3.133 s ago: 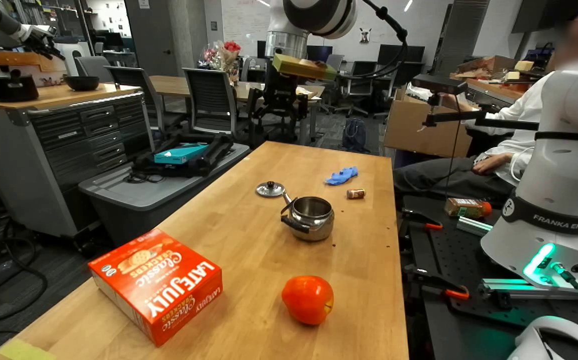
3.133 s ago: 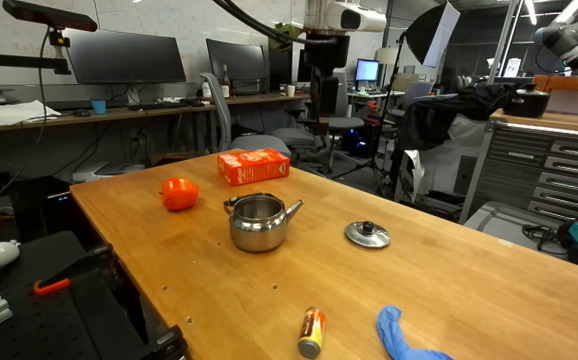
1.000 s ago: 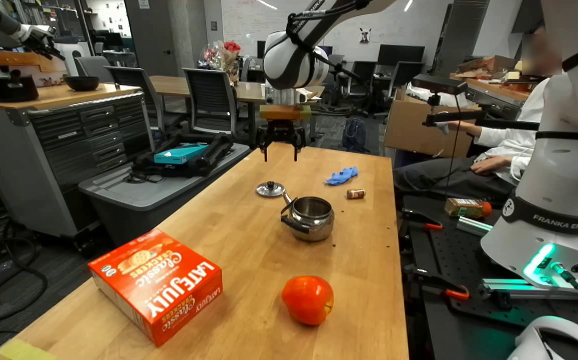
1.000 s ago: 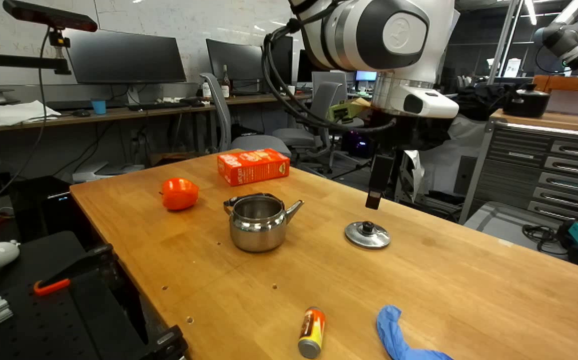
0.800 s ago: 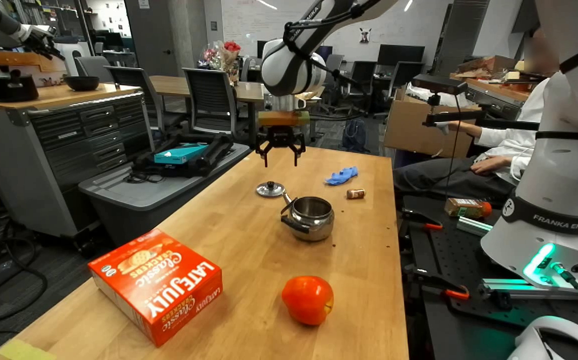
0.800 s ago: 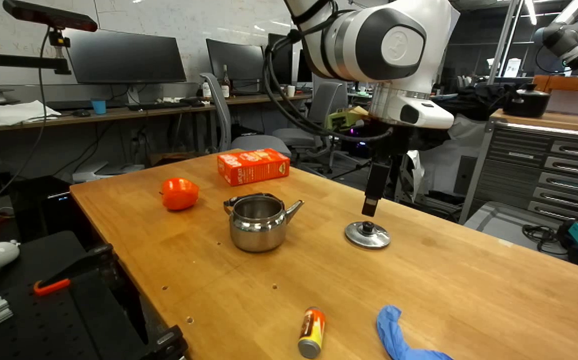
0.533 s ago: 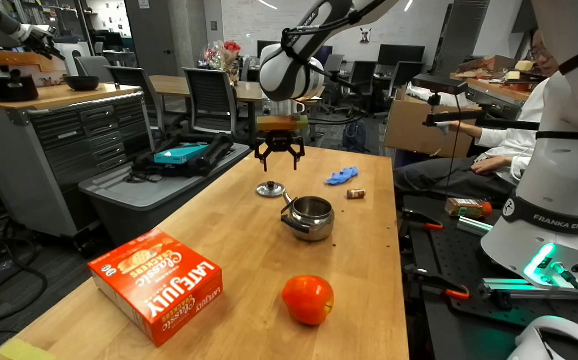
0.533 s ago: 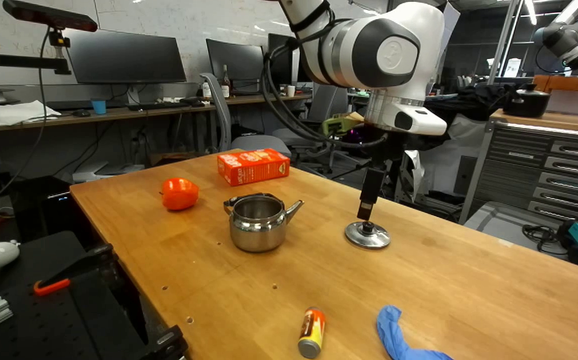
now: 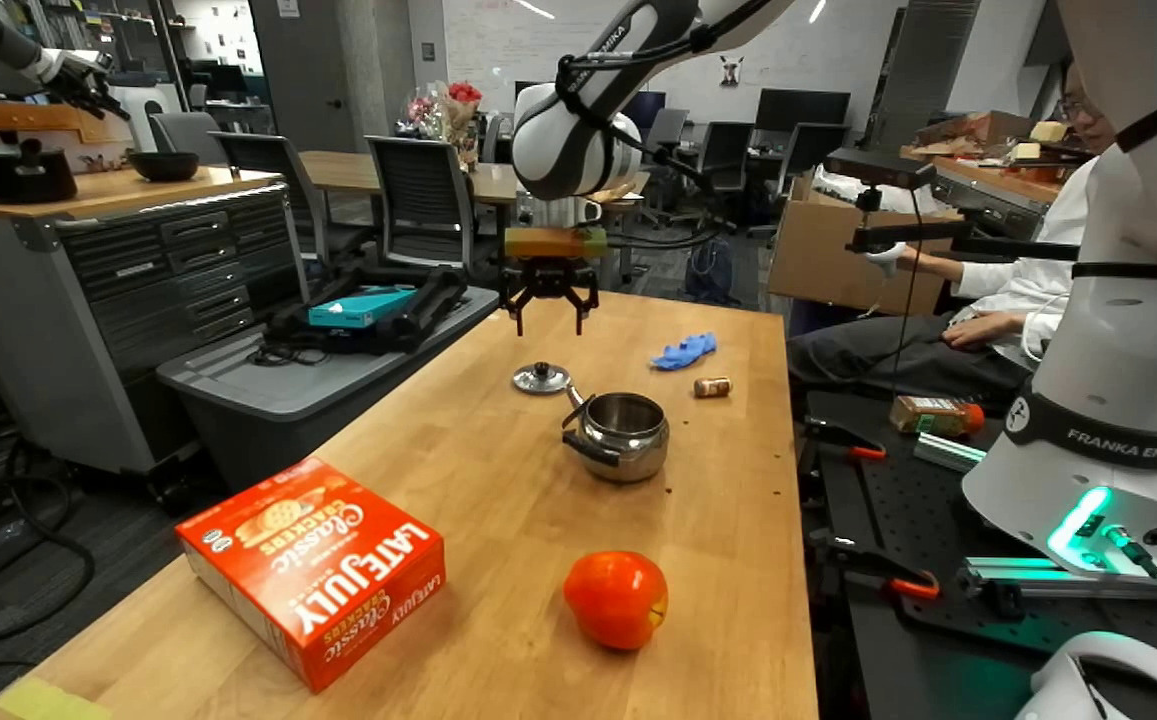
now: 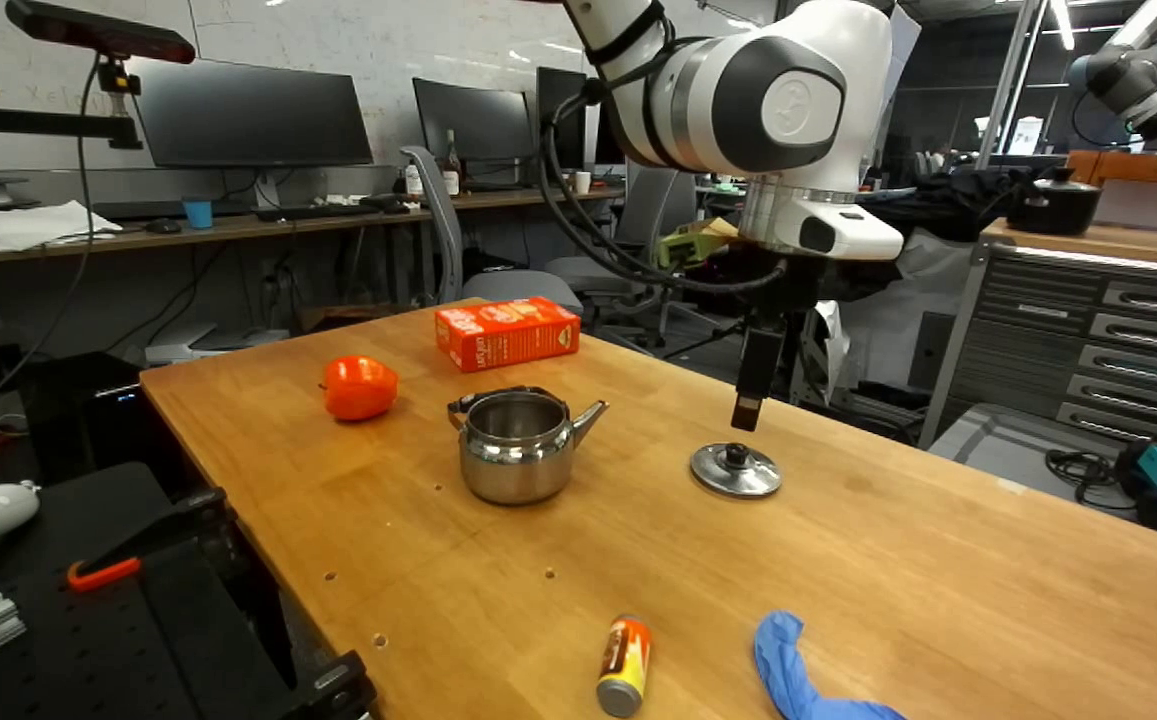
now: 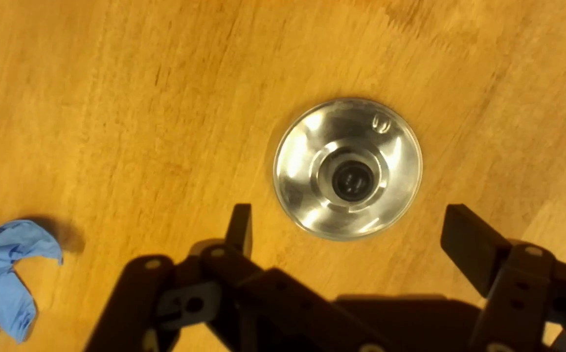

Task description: Cover the teapot with the silver lid

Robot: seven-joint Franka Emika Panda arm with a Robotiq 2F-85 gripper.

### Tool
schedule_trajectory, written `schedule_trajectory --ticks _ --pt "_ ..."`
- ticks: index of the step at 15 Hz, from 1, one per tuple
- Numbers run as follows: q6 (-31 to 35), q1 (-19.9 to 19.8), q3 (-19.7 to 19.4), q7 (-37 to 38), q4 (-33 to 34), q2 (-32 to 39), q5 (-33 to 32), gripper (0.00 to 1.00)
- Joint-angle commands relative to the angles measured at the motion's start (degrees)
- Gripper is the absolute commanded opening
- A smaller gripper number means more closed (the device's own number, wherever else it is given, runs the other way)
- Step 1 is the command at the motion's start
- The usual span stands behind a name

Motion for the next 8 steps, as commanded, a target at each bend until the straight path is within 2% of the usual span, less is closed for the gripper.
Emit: schedule_trajectory --ticks 1,8 --pt "0.29 0.14 -0.4 1.0 3.0 2.57 -1.06 1.0" --pt "0.54 0.64 -0.18 1.02 2.58 4.15 -1.03 1.0"
